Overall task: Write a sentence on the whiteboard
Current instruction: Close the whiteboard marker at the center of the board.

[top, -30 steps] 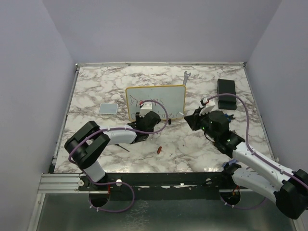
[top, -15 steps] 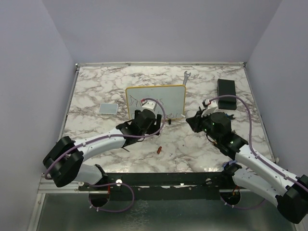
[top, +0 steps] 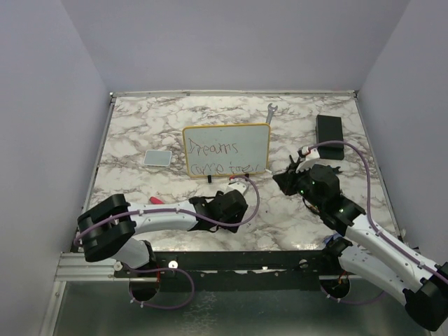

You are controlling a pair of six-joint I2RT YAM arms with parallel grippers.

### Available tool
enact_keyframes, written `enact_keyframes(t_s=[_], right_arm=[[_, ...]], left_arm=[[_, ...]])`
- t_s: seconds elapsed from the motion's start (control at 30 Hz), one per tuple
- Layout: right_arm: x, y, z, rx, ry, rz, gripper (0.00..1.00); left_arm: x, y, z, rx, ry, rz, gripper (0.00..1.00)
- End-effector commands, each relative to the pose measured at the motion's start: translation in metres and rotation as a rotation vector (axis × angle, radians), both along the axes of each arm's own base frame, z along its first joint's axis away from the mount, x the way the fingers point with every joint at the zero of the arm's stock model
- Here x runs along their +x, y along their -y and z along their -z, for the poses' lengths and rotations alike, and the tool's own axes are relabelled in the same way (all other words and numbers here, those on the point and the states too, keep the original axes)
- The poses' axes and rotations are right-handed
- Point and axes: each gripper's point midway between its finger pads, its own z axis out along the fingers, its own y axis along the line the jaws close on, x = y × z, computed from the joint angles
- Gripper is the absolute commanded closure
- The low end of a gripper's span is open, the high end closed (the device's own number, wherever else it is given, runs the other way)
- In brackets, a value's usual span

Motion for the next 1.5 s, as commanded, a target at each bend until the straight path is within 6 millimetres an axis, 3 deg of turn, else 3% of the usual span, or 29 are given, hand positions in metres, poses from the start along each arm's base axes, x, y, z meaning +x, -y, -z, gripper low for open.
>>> enact_keyframes(t_s=[0.0,0.23,0.4,0.6,0.8,0.87,1.17,1.33,1.47], right_arm=[[-0.002,0.008,0.01,-0.014,-0.022,0.033,0.99],[-0.003,0.009,0.017,-0.016,-0.03,0.039,0.99],[-0.001,0.007,0.02,-0.019,-0.035,0.031,0.99],[0.0,0.007,0.023,-0.025,-0.04,0.038,0.99],[0.001,0.007,0.023,-0.031,-0.046,0.041,0.99],[0.001,0.007,0.026,-0.043,-0.066,0.038,0.99],[-0.006,0.012,0.033,-0.096,-0.201,0.068,0.99],[-0.01,0.002,0.033,-0.067,-0.291,0.004,0.99],[-0.001,0.004,0.011,0.051,-0.313,-0.047,1.0]], left_arm=[[-0.002,-0.017,0.023,0.149,0.008,-0.035,0.38],[-0.001,-0.016,0.029,0.184,0.034,-0.026,0.43],[-0.001,-0.013,0.032,0.2,0.039,-0.006,0.52],[0.0,-0.012,0.033,0.209,0.051,0.012,0.68],[0.008,-0.009,0.031,0.209,0.083,-0.004,1.0],[0.01,-0.008,0.027,0.202,0.094,-0.012,1.0],[0.015,-0.01,-0.004,0.126,0.094,0.022,1.0],[0.037,-0.025,-0.046,0.099,0.145,0.034,1.0],[0.056,-0.033,-0.078,0.058,0.196,0.067,1.0]])
